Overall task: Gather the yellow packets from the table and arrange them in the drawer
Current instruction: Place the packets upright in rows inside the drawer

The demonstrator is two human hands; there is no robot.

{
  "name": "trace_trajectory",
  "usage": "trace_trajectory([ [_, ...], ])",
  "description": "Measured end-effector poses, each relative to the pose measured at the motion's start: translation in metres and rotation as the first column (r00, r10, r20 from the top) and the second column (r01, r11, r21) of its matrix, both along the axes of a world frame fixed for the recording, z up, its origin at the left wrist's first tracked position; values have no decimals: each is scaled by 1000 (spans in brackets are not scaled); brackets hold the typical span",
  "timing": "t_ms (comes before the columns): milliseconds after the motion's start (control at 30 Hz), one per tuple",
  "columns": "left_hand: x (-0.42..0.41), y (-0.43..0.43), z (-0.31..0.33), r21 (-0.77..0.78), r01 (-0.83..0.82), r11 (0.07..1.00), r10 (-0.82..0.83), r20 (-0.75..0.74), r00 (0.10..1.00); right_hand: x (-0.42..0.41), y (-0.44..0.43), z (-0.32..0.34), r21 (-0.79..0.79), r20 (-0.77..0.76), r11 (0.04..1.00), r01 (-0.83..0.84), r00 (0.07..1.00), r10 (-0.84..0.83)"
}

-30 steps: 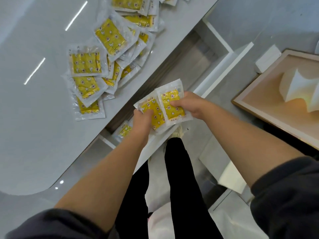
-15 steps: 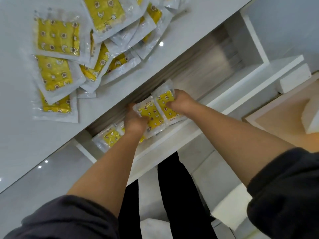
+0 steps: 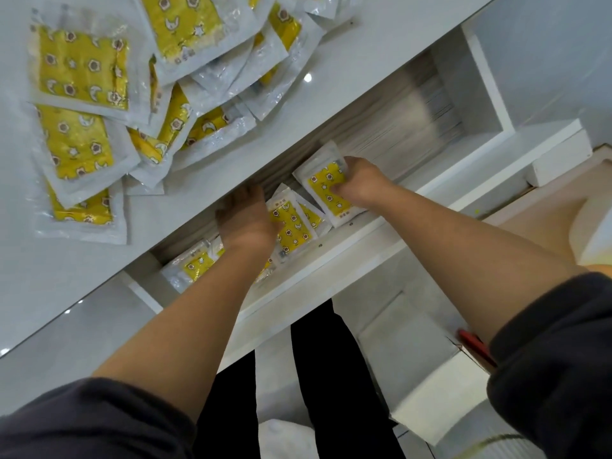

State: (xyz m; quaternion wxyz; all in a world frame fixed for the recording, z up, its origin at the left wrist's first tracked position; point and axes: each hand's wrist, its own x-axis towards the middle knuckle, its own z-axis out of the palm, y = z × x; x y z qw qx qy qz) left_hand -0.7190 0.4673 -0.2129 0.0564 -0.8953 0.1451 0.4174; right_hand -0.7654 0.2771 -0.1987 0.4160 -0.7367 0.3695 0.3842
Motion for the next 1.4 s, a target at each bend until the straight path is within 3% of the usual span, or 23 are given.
trace_trajectory([
  [67,-3,-4,-1,-87,118,989,-117,9,993,-1,-4,-1,-35,18,999,24,1000,-23],
  [133,-6,-7,-3,-125,128,984,-133,-33,991,-3,-3,-3,-47,27,998,29,999,-28],
  [233,-11,-8,-3,-111,61,992,-64,-29,998,-5,5,-9,-74,19,996,-40,999,42],
  [400,-13,-10,0,-60,-64,996,66,29,997,-3,2,-12,-258,-70,938,-230,973,219],
  [467,-11,-11,-1,-57,-136,989,139,47,989,-3,-4,-12,-262,-101,937,-229,973,209],
  [567,-9,-14,-2,-29,-105,994,107,85,991,-5,-12,-12,-242,-113,954,-178,982,154],
  [700,-6,-23,5,-57,134,989,-123,159,980,-8,-17,-13,-224,-138,960,-171,980,143],
  [767,-11,-24,6,-177,424,888,-395,179,901,-9,-16,-13,-245,-119,953,-179,981,154],
  [833,-16,-22,4,-206,646,735,-614,204,763,-10,-17,-13,-293,-89,938,-186,982,167],
  [1100,-13,-33,7,-177,738,651,-734,101,672,-11,-19,-14,-353,-9,909,-222,972,234],
  [1233,-17,-31,8,-255,660,707,-658,105,746,-11,-18,-11,-311,-20,917,-248,967,255],
  [1333,-18,-21,7,-306,351,885,-319,150,936,-10,-15,-11,-287,-41,912,-293,955,293],
  [1400,-15,-18,7,-241,114,964,-92,101,991,-7,-11,-14,-288,-53,903,-320,947,318],
])
